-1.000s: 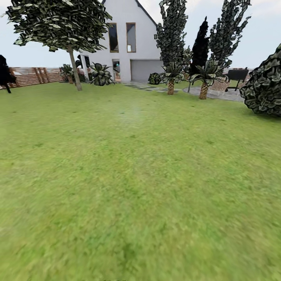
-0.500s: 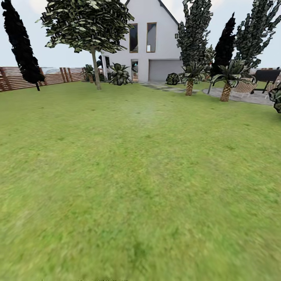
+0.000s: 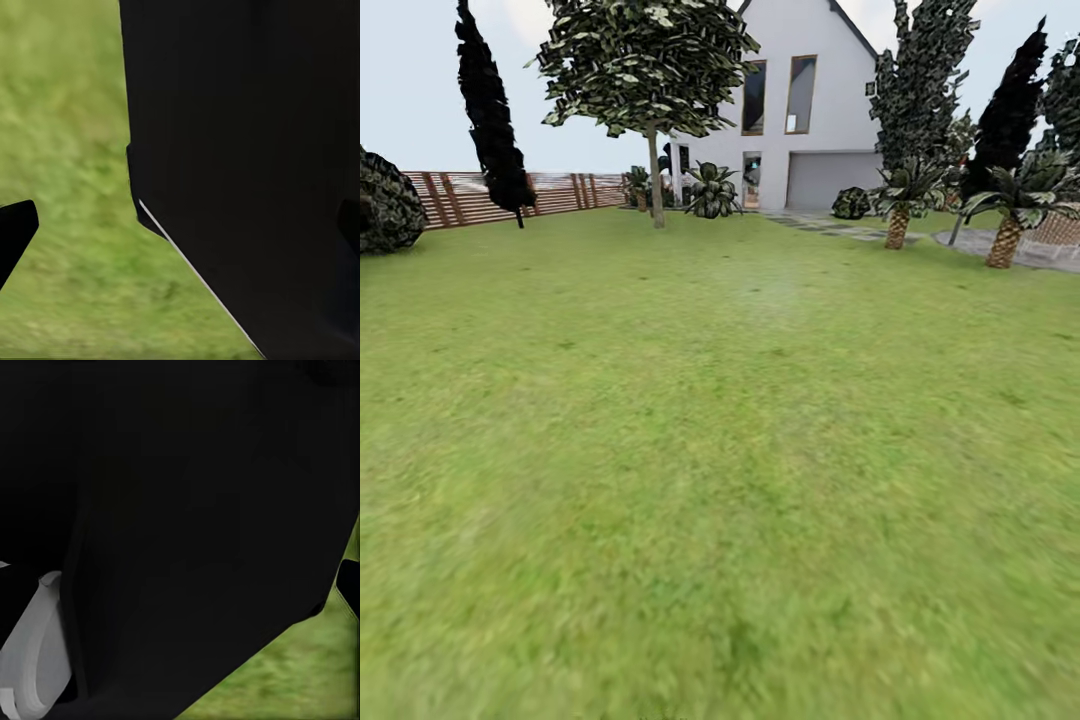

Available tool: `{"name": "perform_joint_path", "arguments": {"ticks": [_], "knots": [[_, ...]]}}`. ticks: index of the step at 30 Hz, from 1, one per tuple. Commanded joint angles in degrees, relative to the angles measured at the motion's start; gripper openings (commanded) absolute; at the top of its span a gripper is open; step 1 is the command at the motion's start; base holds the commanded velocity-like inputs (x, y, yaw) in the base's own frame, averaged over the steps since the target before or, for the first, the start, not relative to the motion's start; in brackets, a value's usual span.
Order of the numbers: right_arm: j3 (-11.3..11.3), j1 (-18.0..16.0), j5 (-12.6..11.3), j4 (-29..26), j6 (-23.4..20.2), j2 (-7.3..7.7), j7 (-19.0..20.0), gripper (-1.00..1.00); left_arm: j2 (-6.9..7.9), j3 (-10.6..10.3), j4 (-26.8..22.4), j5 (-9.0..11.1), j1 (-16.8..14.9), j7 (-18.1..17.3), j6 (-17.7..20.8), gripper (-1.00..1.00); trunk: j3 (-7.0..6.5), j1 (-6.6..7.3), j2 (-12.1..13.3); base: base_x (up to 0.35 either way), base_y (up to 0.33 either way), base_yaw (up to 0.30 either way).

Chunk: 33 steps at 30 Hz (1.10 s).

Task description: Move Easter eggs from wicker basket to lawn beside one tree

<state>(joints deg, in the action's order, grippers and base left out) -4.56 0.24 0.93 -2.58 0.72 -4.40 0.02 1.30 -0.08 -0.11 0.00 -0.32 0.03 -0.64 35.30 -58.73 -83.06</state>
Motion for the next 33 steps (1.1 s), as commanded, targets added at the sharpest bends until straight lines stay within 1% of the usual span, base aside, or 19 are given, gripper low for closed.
{"name": "perform_joint_path", "arguments": {"ticks": [1,33], "knots": [[-0.42,-0.01,0.09,-0.10,0.07,0.01,0.02,1.00,-0.02,-0.01,0.03,0.00,-0.03,0.00,-0.07,1.00,0.04,0.00,-0.02,0.000,0.000,0.282],[-0.54,-0.06,0.13,-0.09,0.07,0.09,0.06,1.00,-0.05,-0.22,-0.04,-0.11,-0.03,0.40,-0.34,1.00,0.04,0.00,-0.02,0.000,0.000,0.266]]}}
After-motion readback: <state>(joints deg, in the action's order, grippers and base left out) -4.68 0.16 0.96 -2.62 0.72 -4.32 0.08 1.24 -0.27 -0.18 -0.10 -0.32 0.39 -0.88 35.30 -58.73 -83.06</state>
